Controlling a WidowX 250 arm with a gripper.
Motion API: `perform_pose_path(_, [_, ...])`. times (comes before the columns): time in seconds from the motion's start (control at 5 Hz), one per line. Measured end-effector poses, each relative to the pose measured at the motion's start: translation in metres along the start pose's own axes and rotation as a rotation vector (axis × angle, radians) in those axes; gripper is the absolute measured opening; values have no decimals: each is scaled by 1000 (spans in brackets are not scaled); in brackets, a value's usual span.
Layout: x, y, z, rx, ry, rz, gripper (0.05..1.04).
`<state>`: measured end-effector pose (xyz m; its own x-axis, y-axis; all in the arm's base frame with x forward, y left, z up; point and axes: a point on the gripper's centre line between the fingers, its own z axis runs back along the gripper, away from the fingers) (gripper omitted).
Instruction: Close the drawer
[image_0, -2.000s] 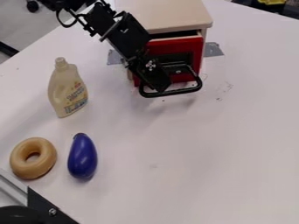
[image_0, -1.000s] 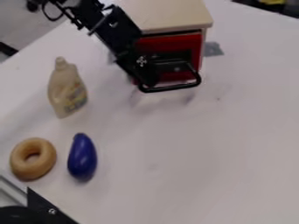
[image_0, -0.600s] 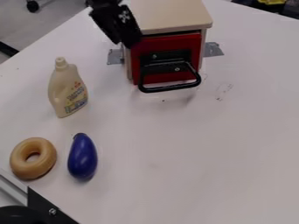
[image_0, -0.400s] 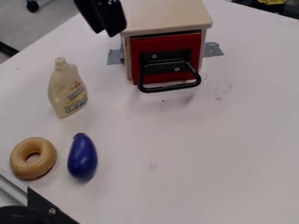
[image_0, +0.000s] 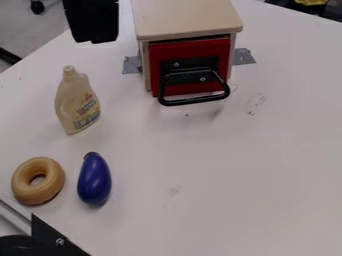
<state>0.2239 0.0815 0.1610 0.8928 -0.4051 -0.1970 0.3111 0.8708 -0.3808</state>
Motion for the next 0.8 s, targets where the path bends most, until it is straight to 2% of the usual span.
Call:
perform_pose_path(0.2, [-7,-5,-13,104,-81,-36,995])
perform_pose_path(0.4, [-5,-1,-54,206,-232,-142,995])
perform_pose_path(0.6, [-10,6,-85,225,-273,-153,995])
perform_pose_path(0.8, [-10,8,-86,232,-278,-150,995])
